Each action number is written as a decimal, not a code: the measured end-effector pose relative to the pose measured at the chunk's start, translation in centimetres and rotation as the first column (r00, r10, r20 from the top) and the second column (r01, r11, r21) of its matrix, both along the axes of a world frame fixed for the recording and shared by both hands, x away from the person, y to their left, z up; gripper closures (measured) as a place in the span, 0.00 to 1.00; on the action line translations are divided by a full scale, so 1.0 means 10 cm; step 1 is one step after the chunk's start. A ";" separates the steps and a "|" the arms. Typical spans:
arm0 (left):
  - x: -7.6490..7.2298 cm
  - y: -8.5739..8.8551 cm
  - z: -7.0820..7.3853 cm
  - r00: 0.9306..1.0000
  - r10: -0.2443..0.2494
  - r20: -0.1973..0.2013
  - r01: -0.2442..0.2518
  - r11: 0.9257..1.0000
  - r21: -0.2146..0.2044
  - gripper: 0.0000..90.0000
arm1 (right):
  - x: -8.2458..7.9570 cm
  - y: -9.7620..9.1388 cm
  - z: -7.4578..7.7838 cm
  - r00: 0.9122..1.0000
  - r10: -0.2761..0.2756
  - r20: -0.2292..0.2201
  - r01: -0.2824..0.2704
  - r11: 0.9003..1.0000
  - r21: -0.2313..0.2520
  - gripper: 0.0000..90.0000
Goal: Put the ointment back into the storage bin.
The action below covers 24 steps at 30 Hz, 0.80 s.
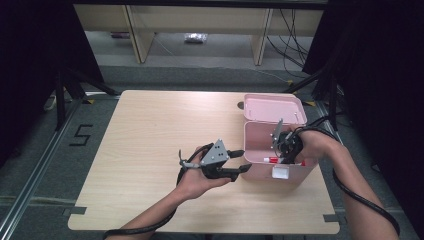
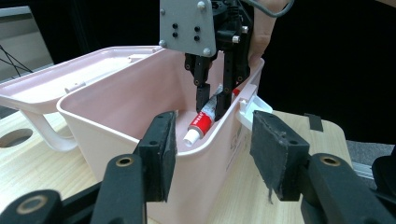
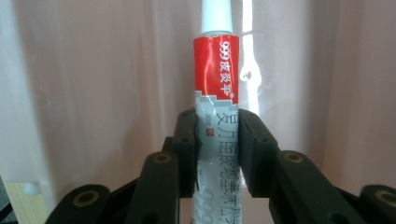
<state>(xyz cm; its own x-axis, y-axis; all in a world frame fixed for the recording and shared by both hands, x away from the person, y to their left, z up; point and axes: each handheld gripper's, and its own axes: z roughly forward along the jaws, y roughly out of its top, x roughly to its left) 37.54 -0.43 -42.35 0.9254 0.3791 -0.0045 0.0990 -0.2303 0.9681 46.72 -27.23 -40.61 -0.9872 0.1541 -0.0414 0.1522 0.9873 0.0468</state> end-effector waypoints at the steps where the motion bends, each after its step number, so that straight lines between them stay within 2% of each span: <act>1: 0.00 0.00 0.00 1.000 0.000 0.000 0.000 1.000 0.000 0.55 | 0.01 0.00 -0.01 1.000 0.022 -0.004 -0.022 1.000 0.011 0.79; 2: 0.00 0.00 0.00 1.000 0.000 0.000 0.000 1.000 0.001 0.55 | -0.01 0.00 0.00 1.000 -0.021 -0.016 0.021 1.000 0.001 0.79; 6: 0.00 0.00 0.00 1.000 -0.001 -0.001 0.001 1.000 0.002 0.55 | 0.01 -0.01 -0.02 1.000 0.003 -0.007 -0.003 1.000 0.009 0.79; 7: 0.00 0.00 0.00 1.000 -0.001 -0.001 0.001 1.000 0.003 0.55 | 0.01 -0.01 -0.02 1.000 0.001 -0.008 -0.001 1.000 0.010 0.79; 8: 0.00 0.00 0.00 1.000 -0.001 -0.001 0.001 1.000 0.002 0.55 | 0.00 -0.01 -0.02 1.000 -0.025 -0.011 0.025 1.000 0.004 0.79; 15: 0.00 0.00 0.00 1.000 -0.002 -0.001 0.002 1.000 0.002 0.55 | 0.01 0.00 -0.02 1.000 -0.009 -0.012 0.009 1.000 0.009 0.79; 20: 0.00 0.00 0.00 1.000 -0.002 0.000 0.002 1.000 0.003 0.55 | 0.02 0.00 -0.03 1.000 -0.017 -0.018 0.017 1.000 0.006 0.79; 22: 0.00 0.00 0.00 1.000 -0.001 -0.001 0.001 1.000 0.002 0.55 | 0.01 0.00 -0.03 0.999 -0.041 -0.019 0.041 0.999 0.001 0.79; 24: 0.00 -0.01 -0.01 1.000 -0.007 -0.001 0.007 1.000 -0.010 0.55 | 0.02 -0.01 -0.04 0.999 -0.040 -0.021 0.040 0.999 0.005 0.76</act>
<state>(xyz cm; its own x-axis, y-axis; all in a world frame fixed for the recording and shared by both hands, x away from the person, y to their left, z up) 37.57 -0.57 -42.47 0.9281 0.3721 -0.0090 0.0980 -0.2209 0.9704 46.91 -27.34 -41.00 -0.9809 0.1934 -0.0200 0.1922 0.9801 0.0485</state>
